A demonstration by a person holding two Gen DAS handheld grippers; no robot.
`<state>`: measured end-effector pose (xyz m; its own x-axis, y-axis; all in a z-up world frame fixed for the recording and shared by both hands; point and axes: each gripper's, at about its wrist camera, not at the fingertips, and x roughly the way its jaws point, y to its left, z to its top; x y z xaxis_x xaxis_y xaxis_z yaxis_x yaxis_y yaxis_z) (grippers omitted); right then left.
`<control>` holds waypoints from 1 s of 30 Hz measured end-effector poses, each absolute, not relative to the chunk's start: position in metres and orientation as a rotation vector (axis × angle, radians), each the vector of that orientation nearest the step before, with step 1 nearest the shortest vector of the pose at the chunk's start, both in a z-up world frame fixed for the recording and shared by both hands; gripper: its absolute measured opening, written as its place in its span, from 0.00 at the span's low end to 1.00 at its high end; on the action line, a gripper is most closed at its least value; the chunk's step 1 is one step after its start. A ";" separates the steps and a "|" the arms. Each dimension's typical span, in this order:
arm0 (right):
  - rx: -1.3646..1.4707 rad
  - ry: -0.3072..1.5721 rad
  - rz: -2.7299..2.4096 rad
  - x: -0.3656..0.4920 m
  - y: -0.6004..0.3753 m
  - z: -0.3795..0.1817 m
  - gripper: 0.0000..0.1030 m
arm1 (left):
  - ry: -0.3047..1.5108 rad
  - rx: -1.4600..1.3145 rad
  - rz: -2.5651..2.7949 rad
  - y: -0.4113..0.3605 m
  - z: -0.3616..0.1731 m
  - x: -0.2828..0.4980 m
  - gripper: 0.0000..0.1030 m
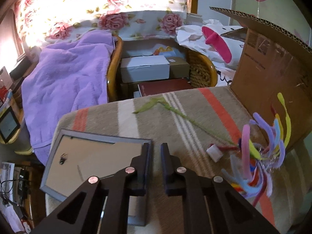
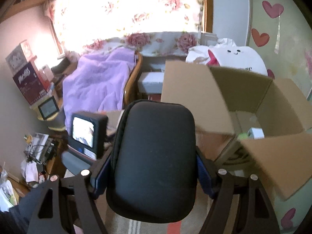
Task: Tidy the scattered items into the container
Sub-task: 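Lift and carry the black case over the cardboard box with the right tool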
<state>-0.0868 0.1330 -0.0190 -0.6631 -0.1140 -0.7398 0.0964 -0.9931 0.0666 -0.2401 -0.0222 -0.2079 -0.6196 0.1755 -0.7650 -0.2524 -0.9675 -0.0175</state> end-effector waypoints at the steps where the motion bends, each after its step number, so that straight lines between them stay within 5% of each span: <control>1: 1.222 -0.037 -2.765 -0.088 0.136 -0.012 0.77 | 0.129 -1.228 2.623 -0.019 -0.209 -0.241 0.10; 26: 1.271 -0.157 -3.162 -0.163 0.338 0.055 0.78 | 0.216 -1.396 2.662 0.005 -0.255 -0.286 0.10; 30: 1.288 -0.160 -3.165 -0.167 0.354 0.056 0.78 | 0.222 -1.400 2.685 0.000 -0.255 -0.288 0.02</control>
<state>-0.1673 0.3537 0.0563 -0.6832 0.2206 -0.6961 -0.2897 -0.9569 -0.0190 -0.2881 0.0003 -0.2550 -0.5704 0.0260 -0.8210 -0.1603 -0.9838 0.0802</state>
